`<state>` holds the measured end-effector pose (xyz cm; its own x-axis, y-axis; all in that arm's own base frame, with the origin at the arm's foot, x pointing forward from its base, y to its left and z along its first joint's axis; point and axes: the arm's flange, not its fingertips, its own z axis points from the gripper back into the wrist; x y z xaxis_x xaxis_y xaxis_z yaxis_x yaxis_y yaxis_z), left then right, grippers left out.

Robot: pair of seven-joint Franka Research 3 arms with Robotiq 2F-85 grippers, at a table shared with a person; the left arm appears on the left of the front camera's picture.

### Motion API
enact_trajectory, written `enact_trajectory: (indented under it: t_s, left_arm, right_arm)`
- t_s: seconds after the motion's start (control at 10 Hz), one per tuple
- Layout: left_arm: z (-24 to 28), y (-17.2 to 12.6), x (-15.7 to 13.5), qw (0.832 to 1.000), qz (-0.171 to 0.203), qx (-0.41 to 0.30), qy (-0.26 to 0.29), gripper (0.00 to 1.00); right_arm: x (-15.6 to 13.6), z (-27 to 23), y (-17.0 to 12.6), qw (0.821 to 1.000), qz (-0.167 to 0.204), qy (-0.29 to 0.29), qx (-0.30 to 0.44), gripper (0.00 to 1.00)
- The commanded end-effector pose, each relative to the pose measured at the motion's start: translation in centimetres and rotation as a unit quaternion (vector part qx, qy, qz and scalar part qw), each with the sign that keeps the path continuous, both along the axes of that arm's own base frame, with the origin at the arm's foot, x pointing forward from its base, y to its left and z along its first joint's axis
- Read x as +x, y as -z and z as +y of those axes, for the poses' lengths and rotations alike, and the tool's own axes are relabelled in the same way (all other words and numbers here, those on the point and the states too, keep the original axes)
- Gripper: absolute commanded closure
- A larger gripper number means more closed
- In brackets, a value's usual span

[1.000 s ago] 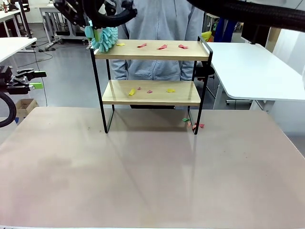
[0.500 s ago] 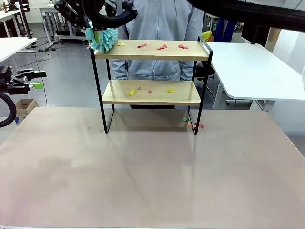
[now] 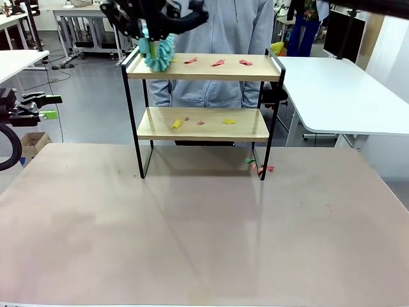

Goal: Clean the shelf.
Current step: Clean the specific section of the Shelf indicated by the human with the Duster.

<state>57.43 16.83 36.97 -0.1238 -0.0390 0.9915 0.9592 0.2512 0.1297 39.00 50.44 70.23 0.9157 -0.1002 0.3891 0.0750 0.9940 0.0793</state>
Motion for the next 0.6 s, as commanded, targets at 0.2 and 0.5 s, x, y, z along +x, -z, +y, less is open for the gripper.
enact_trajectory:
  t_s: [0.2,0.5]
  left_arm:
    - [-0.1,-0.3,-0.1,1.000,-0.003,0.002,0.002,0.00]
    - [-0.1,-0.3,-0.1,1.000,-0.003,0.002,0.002,0.00]
  right_arm:
    - [-2.8,-8.9,3.7,1.000,0.020,0.004,0.013,0.86]
    - [-3.3,-14.2,4.9,0.999,0.015,0.036,0.015,0.86]
